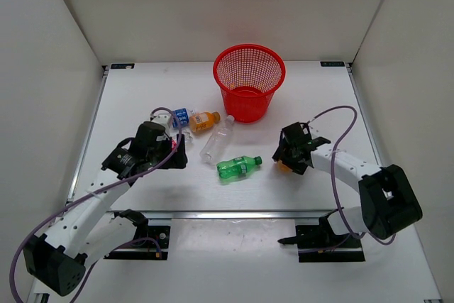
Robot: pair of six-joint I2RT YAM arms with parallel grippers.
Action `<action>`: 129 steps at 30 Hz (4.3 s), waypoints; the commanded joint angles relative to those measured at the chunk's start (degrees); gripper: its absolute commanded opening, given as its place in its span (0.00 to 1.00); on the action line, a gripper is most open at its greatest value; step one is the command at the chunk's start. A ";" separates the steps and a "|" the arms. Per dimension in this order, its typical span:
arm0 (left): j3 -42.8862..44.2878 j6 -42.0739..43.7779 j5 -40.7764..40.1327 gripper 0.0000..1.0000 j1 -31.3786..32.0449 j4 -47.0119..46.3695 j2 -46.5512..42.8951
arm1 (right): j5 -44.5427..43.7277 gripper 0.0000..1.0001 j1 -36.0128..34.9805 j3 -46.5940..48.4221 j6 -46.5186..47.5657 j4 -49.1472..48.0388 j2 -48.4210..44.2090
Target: Put the plastic bottles in the bin
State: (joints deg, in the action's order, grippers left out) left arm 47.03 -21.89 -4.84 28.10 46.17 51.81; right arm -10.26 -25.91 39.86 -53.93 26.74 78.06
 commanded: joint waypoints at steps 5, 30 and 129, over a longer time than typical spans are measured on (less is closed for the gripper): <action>2.46 0.00 4.57 0.99 0.73 -5.12 2.15 | -3.44 0.20 6.92 8.73 14.70 2.61 -9.32; 7.64 9.50 15.75 0.99 6.09 -9.42 9.80 | 11.77 0.82 1.92 90.75 43.12 14.56 36.11; 1.67 -8.17 -12.65 0.98 -4.02 10.87 -12.61 | -5.72 0.99 -23.22 45.13 6.74 -4.60 34.86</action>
State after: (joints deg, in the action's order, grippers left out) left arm 49.23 -30.06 -18.06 23.79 53.12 38.98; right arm -11.00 -48.84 82.08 -41.43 22.55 109.65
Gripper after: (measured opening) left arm 0.986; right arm 0.992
